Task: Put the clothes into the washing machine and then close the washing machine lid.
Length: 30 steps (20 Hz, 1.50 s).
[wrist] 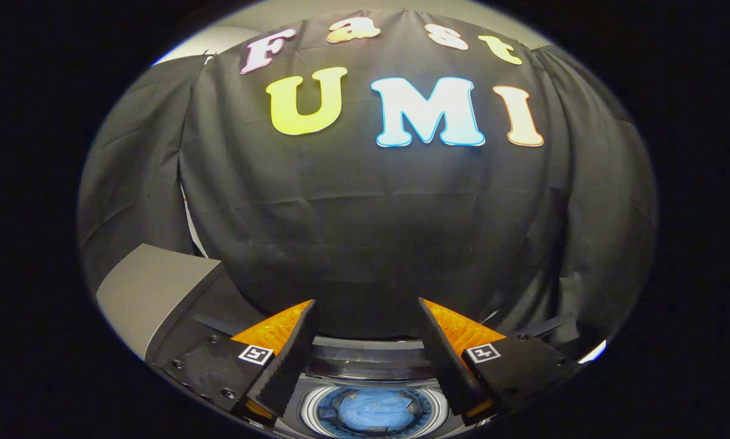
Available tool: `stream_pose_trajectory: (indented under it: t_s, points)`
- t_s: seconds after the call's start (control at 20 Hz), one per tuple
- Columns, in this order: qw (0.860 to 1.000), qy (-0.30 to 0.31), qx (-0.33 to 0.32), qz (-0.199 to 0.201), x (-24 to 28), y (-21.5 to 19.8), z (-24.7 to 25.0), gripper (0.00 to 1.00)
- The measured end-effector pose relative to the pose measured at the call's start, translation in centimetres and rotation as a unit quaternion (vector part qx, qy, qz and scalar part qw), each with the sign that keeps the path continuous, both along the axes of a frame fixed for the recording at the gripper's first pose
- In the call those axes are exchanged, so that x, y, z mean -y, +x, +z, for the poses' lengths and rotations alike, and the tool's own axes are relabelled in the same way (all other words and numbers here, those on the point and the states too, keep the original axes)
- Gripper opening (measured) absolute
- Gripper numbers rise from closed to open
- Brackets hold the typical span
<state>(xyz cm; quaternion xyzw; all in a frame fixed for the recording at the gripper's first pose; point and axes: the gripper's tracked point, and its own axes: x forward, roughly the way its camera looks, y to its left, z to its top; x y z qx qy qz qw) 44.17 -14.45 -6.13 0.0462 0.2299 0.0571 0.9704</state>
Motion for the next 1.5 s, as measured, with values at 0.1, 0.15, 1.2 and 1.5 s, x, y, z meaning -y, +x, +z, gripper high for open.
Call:
stream_pose_trajectory:
  t_s: [0.1,0.15,1.2,1.5]
  points:
    - [1.0,-0.001,0.01,0.0,0.0,-0.5,0.0,0.99]
    - [1.0,0.0,0.014,-0.001,0.0,-0.7,0.0,0.99]
    - [0.996,0.001,0.093,0.003,0.2,-6.5,-1.0,0.99]
    - [0.994,0.002,0.107,-0.002,0.0,-7.8,-1.4,0.99]
